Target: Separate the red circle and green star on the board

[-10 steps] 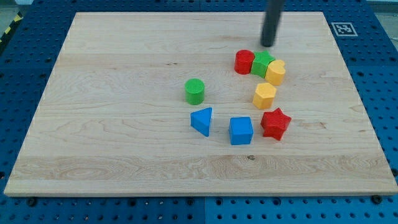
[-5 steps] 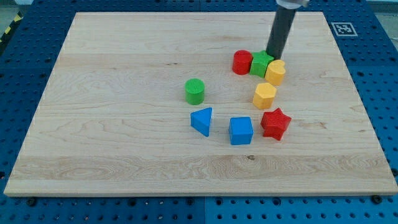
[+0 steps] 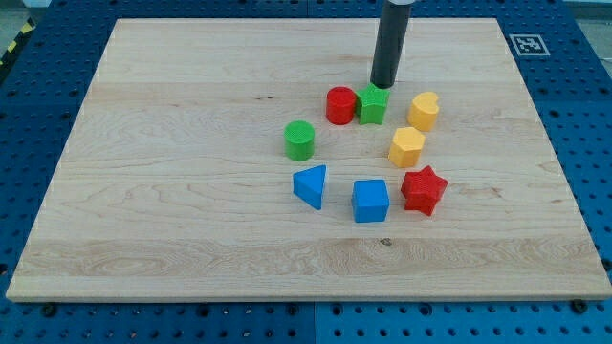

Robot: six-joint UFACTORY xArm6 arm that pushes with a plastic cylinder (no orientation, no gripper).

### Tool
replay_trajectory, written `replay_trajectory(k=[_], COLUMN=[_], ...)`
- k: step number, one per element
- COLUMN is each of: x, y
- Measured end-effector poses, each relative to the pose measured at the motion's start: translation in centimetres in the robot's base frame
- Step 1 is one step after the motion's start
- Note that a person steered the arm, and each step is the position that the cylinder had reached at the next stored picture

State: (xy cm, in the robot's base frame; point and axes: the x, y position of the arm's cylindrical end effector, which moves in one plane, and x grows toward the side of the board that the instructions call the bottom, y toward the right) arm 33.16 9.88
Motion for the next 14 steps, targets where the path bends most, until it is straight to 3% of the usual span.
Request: replay_trajectory(k=[4,7,11,14], x=[3.5,5.5,11.3,11.4], y=[-7.0,-3.2,-3.6,-6.4])
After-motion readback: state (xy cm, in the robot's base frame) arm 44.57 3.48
